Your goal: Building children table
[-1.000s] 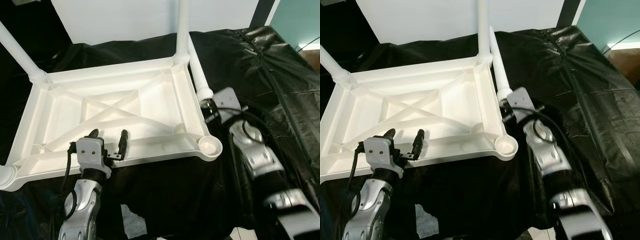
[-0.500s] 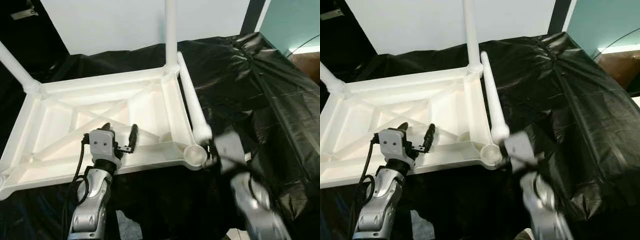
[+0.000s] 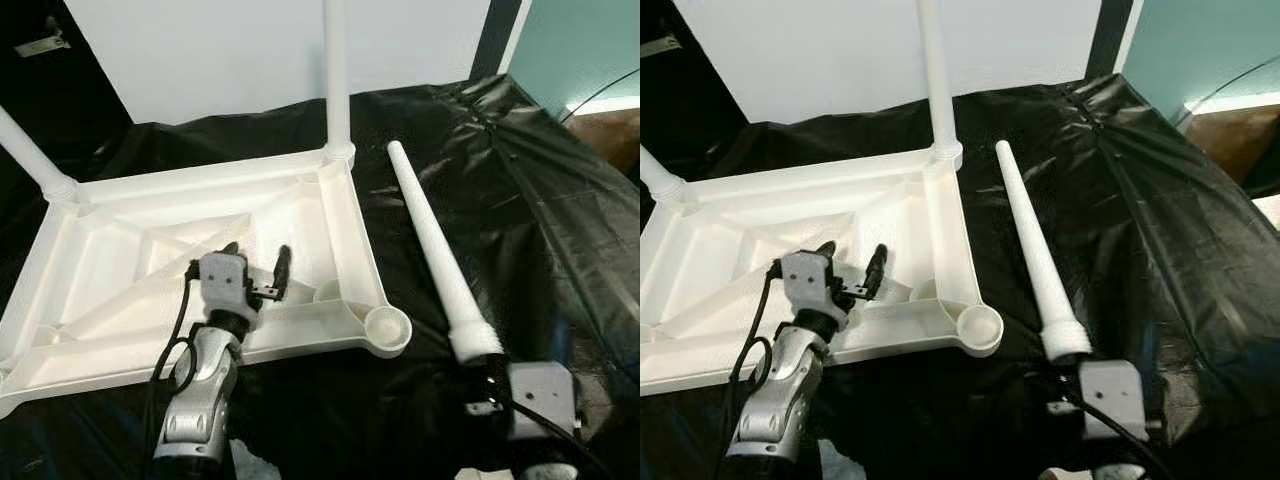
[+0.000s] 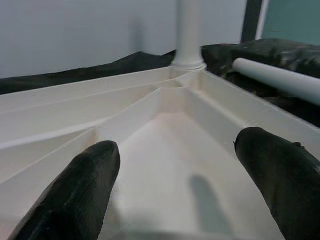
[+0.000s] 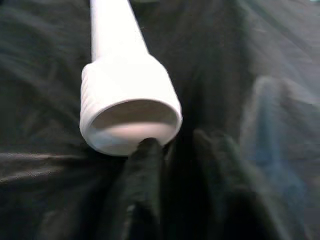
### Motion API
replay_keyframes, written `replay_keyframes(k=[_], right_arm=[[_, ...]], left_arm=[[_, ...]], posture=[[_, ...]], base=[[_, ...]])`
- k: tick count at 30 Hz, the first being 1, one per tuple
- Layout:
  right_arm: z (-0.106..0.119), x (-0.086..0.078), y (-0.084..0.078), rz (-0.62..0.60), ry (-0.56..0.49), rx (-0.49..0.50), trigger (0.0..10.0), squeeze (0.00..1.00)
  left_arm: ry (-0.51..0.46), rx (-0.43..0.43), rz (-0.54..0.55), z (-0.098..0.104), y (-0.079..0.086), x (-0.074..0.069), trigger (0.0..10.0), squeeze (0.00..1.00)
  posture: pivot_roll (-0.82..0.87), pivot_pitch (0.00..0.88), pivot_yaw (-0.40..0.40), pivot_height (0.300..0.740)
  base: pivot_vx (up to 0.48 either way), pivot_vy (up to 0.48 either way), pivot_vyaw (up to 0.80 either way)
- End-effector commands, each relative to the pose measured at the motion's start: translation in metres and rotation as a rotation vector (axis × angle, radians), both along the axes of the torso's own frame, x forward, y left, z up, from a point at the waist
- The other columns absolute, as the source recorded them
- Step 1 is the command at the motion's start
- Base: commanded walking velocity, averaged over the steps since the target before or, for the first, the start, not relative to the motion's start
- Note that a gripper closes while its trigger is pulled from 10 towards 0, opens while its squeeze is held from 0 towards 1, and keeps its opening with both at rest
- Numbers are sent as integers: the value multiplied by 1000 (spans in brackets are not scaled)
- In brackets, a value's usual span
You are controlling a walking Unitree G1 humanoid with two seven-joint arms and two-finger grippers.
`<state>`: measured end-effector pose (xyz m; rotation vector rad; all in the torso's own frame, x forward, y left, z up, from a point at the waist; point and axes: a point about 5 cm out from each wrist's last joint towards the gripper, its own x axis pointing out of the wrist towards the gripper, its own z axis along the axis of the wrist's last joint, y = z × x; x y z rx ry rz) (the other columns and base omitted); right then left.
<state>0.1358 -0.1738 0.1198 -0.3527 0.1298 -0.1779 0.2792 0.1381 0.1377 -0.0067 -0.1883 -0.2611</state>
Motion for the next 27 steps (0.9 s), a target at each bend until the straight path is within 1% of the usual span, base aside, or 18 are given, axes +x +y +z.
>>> replay_keyframes(k=[1,2,3,5,6,7,8,9,12,14,17,19,20,21,22,24,25,27], right_arm=[[1,-2,-2,-14,-26,28,10000,635],[4,-2,-3,-15,-52,42,10000,0],[6,-2,-4,-16,-68,52,10000,0],[6,-2,-4,-16,-68,52,10000,0],[8,-3,-5,-16,-81,75,10000,55],[11,-3,-6,-13,-101,102,10000,216],[11,-3,-6,-13,-101,102,10000,216],[15,-3,-6,-7,-124,122,10000,0],[19,-4,-6,3,-146,141,10000,0],[26,-6,-5,26,-175,186,10000,0],[28,-8,-5,35,-181,206,10000,0],[29,-10,-5,41,-181,300,10000,0],[29,-10,-5,41,-181,300,10000,0],[30,-10,-5,48,-184,335,10000,0],[30,-10,-5,48,-184,335,10000,0],[38,-8,-5,64,-212,423,10000,0],[38,-8,-5,64,-212,423,10000,0],[42,-3,-3,92,-214,534,10000,0]], left_arm=[[7,-6,-35,-4,-3,1,10000,0],[4,-11,-38,-4,-5,2,10000,0],[2,-14,-39,-4,-6,3,10000,0],[2,-14,-39,-4,-6,3,10000,0],[0,-16,-40,-4,-6,4,10000,0],[-3,-18,-41,-5,-7,4,10000,0],[-3,-18,-41,-5,-7,4,10000,0],[-7,-20,-42,-5,-7,5,10000,0],[-12,-23,-43,-4,-8,5,10000,0],[-18,-30,-42,-4,-9,6,10000,0],[-20,-32,-42,-5,-9,6,10000,0],[-28,-37,-42,-3,-9,6,10000,0],[-28,-37,-42,-3,-9,6,10000,0],[-33,-38,-43,-3,-9,6,10000,0],[-33,-38,-43,-3,-9,6,10000,0],[-43,-41,-41,0,-9,8,10000,0],[-43,-41,-41,0,-9,8,10000,0],[-56,-38,-40,1,-9,9,10000,0]], posture=[[-123,109,58,740],[-128,107,57,740],[-130,105,57,740],[-130,105,57,740],[-135,103,56,740],[-139,100,54,740],[-139,100,54,740],[-142,98,52,740],[-144,99,52,740],[-149,97,48,740],[-150,96,49,740],[-153,100,46,740],[-153,100,46,740],[-153,100,46,740],[-153,100,46,740],[-162,98,47,740],[-162,98,47,740],[-168,95,43,740]], base=[[0,0,0],[0,0,0],[0,0,0],[0,0,0],[0,0,0],[0,0,0],[0,0,0],[0,0,0],[0,0,0],[0,0,0],[0,0,0],[0,0,0],[0,0,0],[0,0,0],[0,0,0],[0,0,0],[0,0,0],[0,0,0]])
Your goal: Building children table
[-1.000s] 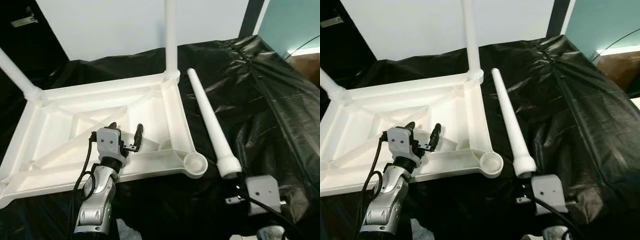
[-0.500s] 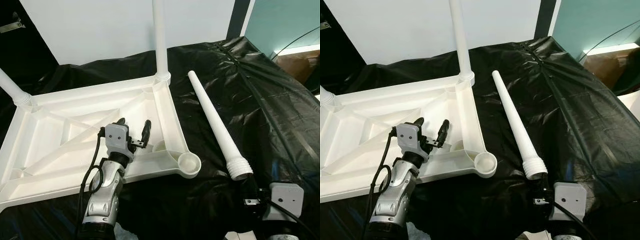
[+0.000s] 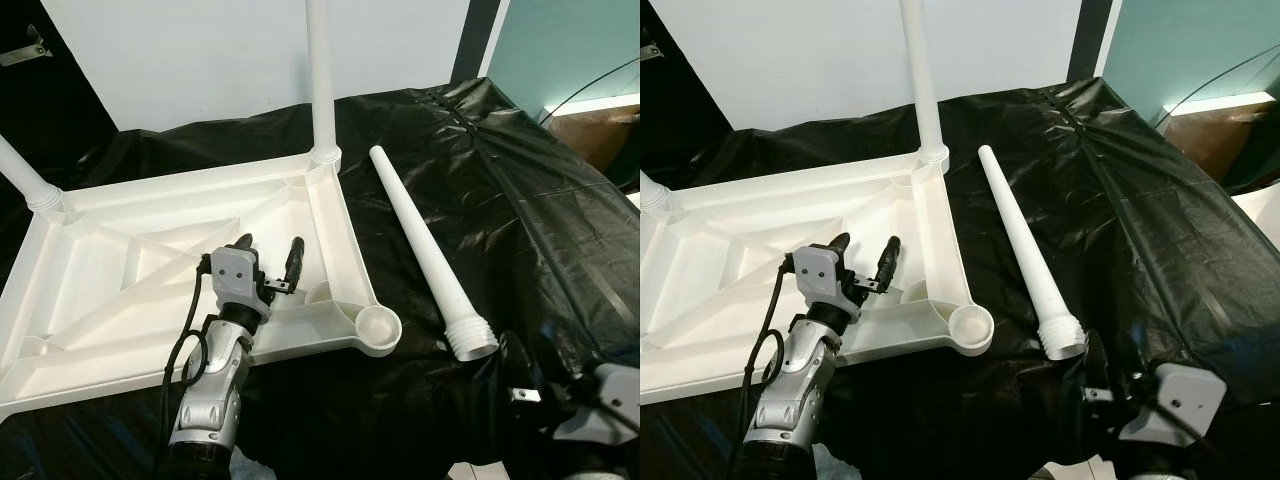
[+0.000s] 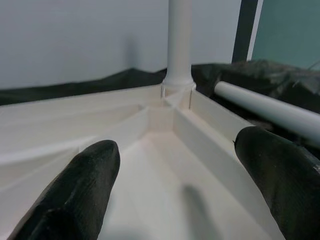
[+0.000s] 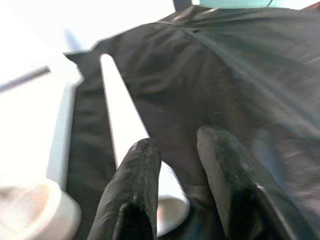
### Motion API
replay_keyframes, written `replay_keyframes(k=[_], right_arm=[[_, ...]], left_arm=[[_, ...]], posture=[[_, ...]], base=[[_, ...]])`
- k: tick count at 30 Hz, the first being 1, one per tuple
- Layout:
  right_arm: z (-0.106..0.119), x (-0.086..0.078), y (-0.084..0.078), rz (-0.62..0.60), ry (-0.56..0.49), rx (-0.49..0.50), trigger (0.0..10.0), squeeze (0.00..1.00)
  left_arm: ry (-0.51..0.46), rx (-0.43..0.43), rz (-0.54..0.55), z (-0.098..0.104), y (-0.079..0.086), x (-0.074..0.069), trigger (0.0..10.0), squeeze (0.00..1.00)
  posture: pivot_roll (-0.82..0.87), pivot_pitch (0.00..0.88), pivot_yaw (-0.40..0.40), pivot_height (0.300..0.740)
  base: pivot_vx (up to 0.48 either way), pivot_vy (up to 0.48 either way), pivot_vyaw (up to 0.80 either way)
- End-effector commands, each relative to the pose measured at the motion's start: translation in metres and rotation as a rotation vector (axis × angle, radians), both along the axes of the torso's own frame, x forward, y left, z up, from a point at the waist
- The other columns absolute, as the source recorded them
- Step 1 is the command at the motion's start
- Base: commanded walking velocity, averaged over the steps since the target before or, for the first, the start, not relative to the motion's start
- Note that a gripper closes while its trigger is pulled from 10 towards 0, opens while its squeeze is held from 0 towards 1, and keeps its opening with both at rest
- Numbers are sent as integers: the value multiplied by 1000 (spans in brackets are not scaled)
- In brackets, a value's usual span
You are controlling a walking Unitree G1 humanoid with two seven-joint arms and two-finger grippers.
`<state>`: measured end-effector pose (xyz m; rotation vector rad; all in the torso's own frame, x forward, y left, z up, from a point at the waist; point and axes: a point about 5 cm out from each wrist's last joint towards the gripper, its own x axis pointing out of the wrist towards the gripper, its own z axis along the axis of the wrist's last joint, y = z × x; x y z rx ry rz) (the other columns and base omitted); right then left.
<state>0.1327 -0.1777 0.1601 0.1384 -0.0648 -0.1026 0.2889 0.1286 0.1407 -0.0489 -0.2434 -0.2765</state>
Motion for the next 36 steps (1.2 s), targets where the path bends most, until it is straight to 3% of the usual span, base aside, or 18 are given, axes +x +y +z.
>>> replay_keyframes(k=[1,5,7,9,11,12,17,18,19,24,28,35,36], right_arm=[[2,1,2,38,12,86,10000,0],[-5,10,-4,-21,36,191,10000,0],[-5,10,-4,-21,36,191,10000,0],[-3,30,-13,-82,16,257,10000,0],[-3,30,-13,-82,16,257,10000,0],[-1,42,-15,-83,9,264,10000,1000],[5,62,-10,-36,-4,257,10000,1000],[7,72,-9,0,3,239,10000,196],[9,78,-9,23,11,229,10000,0],[12,95,-11,102,60,171,10000,0],[21,119,-14,233,144,56,10000,0],[22,135,-15,248,207,51,10000,0],[15,142,-10,274,265,46,10000,0]], left_arm=[[-11,10,-20,-1,0,0,10000,0],[-16,11,-19,-1,-1,3,10000,0],[-16,11,-19,-1,-1,3,10000,0],[-23,21,-27,-1,-3,4,10000,0],[-23,21,-27,-1,-3,4,10000,0],[-29,28,-34,-1,-5,4,10000,0],[-46,36,-37,3,-7,6,10000,0],[-50,34,-30,4,-7,7,10000,0],[-51,33,-24,4,-7,7,10000,0],[-49,29,-15,3,-7,7,10000,0],[-43,20,-7,2,-8,6,10000,0],[-54,16,10,2,-6,4,10000,0],[-55,21,11,1,-3,0,10000,0]], posture=[[-168,95,43,740],[-170,96,47,740],[-170,96,47,740],[-171,91,49,740],[-171,91,49,740],[-166,86,47,740],[-149,81,43,740],[-131,75,40,740],[-129,74,39,740],[-116,67,35,740],[-91,61,25,740],[-72,57,14,740],[-59,56,12,740]], base=[[0,0,0],[0,0,0],[0,0,0],[0,0,0],[0,0,0],[0,0,0],[0,0,0],[0,0,0],[0,0,0],[0,0,0],[0,0,0],[0,0,0],[0,0,0]])
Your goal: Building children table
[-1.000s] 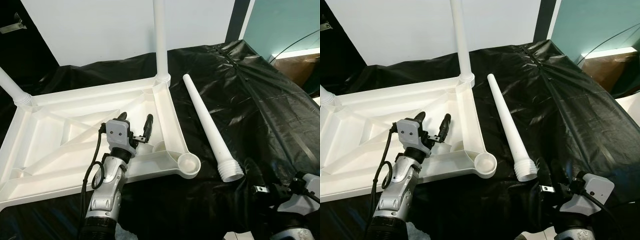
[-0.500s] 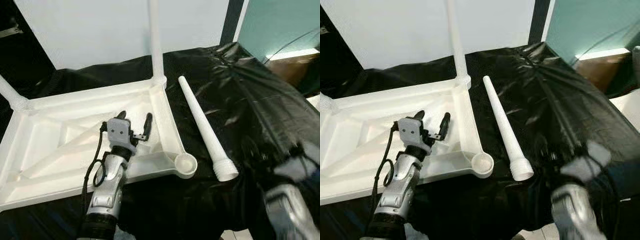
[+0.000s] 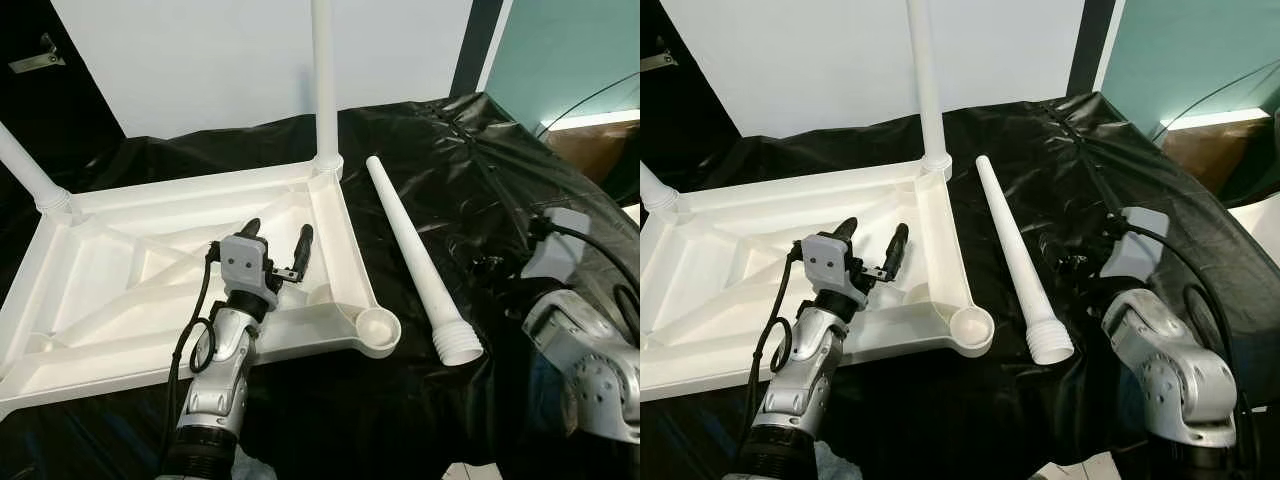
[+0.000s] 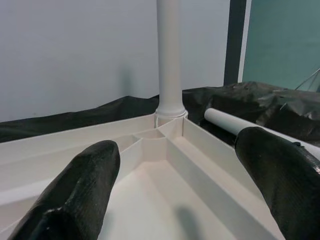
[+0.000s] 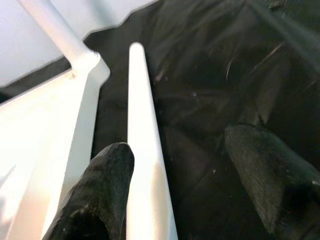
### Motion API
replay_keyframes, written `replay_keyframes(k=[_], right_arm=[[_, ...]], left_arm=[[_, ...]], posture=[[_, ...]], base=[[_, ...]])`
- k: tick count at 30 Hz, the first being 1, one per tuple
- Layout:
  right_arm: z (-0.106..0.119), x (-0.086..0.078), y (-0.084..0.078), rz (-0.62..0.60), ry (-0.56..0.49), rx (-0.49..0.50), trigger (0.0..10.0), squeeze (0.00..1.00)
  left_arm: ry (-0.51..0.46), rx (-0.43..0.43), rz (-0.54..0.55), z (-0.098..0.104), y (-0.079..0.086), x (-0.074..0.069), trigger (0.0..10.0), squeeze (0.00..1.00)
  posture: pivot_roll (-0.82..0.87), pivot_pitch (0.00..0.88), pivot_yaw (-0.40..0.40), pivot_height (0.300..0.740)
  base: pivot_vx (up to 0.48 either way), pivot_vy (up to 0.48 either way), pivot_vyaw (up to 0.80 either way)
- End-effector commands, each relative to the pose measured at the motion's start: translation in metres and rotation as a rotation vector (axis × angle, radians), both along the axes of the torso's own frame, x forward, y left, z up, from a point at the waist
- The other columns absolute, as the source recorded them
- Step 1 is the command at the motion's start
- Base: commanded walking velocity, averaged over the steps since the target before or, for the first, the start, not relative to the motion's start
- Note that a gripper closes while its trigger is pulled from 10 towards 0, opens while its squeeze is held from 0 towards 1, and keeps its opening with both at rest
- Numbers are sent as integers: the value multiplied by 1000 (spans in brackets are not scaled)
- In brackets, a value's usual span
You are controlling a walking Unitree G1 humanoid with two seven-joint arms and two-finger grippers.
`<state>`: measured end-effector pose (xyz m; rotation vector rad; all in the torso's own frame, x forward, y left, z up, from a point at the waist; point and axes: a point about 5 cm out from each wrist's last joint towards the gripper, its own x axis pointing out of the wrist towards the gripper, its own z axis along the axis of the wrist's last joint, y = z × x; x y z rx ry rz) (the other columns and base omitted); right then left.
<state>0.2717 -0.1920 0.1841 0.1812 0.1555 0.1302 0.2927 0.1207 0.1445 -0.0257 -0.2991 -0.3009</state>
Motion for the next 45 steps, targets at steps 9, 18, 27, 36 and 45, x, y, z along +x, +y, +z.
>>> replay_keyframes(k=[9,18,27,36,45], right_arm=[[-25,16,9,113,225,-37,10000,0],[-38,35,7,156,306,-48,10000,0],[-64,40,11,160,440,-34,4275,0],[-78,39,8,114,504,28,0,0],[-77,39,6,56,475,77,0,0]], left_arm=[[-18,36,-37,1,12,-10,10000,0],[-46,30,-15,7,9,-5,10000,0],[-41,37,-53,4,-3,-8,10000,0],[-43,40,-81,7,-7,-1,10000,0],[-37,48,-113,5,-13,0,10000,0]], posture=[[-33,43,-1,740],[-8,22,-21,740],[-5,11,-27,740],[-30,23,-2,740],[-55,29,16,740]], base=[[0,0,0],[0,0,0],[0,0,0],[0,0,0],[0,0,0]])
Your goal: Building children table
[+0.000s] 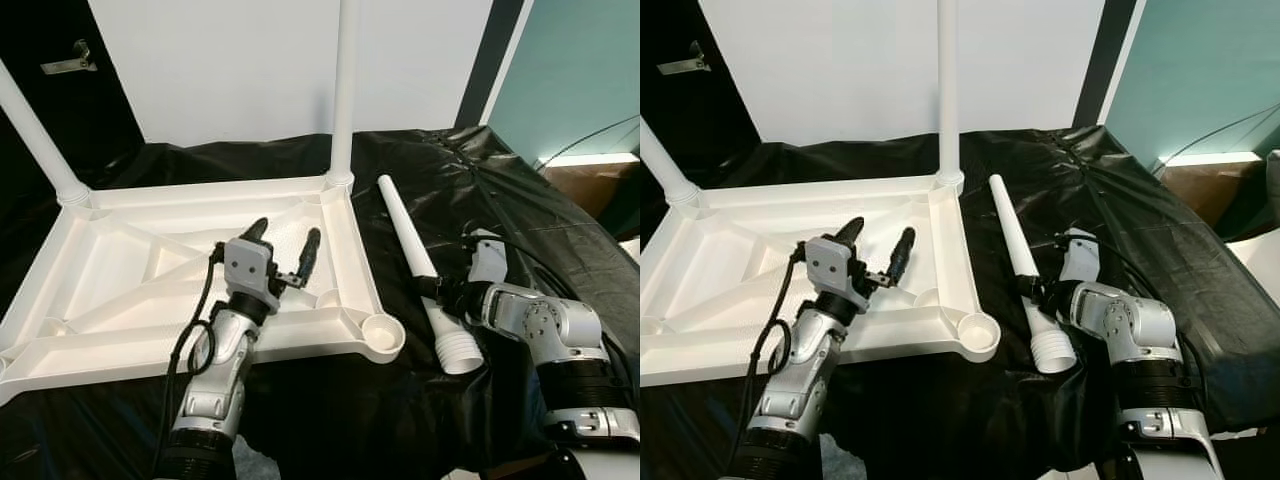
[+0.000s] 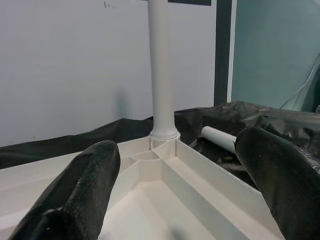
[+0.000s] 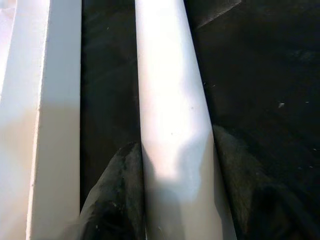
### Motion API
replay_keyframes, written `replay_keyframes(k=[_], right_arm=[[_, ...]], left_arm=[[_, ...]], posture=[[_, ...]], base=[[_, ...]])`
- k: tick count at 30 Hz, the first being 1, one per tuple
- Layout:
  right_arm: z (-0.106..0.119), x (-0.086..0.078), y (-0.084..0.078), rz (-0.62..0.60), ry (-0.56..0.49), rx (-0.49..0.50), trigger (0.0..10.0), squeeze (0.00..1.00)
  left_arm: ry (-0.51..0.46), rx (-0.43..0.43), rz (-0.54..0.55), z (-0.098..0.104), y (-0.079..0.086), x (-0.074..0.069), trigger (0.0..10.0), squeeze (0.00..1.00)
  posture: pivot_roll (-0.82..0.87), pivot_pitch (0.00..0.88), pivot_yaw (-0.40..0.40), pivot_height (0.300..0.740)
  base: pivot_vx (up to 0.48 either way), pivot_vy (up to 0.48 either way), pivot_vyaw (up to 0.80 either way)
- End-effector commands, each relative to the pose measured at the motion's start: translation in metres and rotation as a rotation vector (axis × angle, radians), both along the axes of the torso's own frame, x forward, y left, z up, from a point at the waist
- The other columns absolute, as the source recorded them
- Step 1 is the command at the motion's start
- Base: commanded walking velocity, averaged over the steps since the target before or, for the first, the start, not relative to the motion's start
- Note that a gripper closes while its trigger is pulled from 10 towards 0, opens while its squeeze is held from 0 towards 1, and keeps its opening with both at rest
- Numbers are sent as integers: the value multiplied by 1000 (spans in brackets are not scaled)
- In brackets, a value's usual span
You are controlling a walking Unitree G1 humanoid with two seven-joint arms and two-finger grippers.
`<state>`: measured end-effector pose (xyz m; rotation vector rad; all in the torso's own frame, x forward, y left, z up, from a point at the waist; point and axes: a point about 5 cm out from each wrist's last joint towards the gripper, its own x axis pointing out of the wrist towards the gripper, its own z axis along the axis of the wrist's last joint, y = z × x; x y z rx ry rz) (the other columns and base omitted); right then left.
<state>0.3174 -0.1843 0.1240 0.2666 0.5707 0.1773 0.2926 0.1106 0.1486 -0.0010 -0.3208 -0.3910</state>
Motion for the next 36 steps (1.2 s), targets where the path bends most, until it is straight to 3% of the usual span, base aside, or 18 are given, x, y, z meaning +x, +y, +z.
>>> replay_keyframes(k=[1,3,4,5,6,8,10,12,13,14,17,23,24,25,27,29,33,36], right_arm=[[-13,-5,-1,-43,23,-20,0,0],[-13,-5,-1,-43,23,-20,0,0],[-5,-4,-3,-68,-51,-97,0,0],[16,-1,-7,-123,-221,-315,0,0],[16,-1,-7,-123,-221,-315,0,0],[47,-5,5,-145,-455,-493,0,0],[53,-7,12,-132,-513,-526,0,0],[62,-12,26,-71,-624,-595,4902,0],[62,-12,26,-71,-624,-595,4902,0],[66,-15,32,-35,-680,-653,10000,0],[69,-21,39,-18,-768,-798,10000,0],[66,-25,40,-7,-808,-883,10000,0],[63,-27,41,14,-829,-923,10000,0],[63,-27,41,14,-829,-923,10000,0],[58,-36,51,95,-955,-1062,10000,0],[58,-36,51,95,-955,-1062,10000,0],[60,-47,64,172,-1128,-1180,10000,0],[56,-48,67,206,-1151,-1212,10000,0]], left_arm=[[-14,9,-35,3,-5,2,10000,0],[-14,9,-35,3,-5,2,10000,0],[-20,3,-40,5,-7,4,10000,0],[-22,-15,-50,7,-12,6,10000,0],[-22,-15,-50,7,-12,6,10000,0],[-23,-52,-79,12,-22,10,10000,0],[-25,-66,-94,14,-27,11,10000,0],[-22,-93,-118,17,-33,13,10000,0],[-22,-93,-118,17,-33,13,10000,0],[-12,-111,-123,17,-34,14,10000,0],[45,-203,-157,16,-33,17,10000,0],[104,-300,-225,17,-35,19,10000,0],[139,-380,-285,20,-38,19,10000,0],[139,-380,-285,20,-38,19,10000,0],[181,-538,-431,33,-46,18,10000,0],[181,-538,-431,33,-46,18,10000,0],[198,-632,-497,43,-53,20,10000,0],[219,-670,-491,43,-56,24,10000,0]], posture=[[-61,30,20,740],[-61,30,20,740],[-66,29,23,740],[-71,29,25,740],[-71,29,25,740],[-85,31,29,740],[-85,31,29,740],[-90,31,30,740],[-90,31,30,740],[-102,31,31,740],[-105,31,31,740],[-116,34,28,740],[-117,35,26,740],[-117,35,26,740],[-112,35,25,740],[-112,35,25,740],[-110,35,30,740],[-111,33,31,740]], base=[[0,0,0],[0,0,0],[0,0,0],[0,0,0],[0,0,0],[0,0,0],[0,0,0],[0,0,0],[0,0,0],[0,0,0],[0,0,0],[0,0,0],[0,0,0],[0,0,0],[0,0,0],[0,0,0],[0,0,0],[0,0,0]])
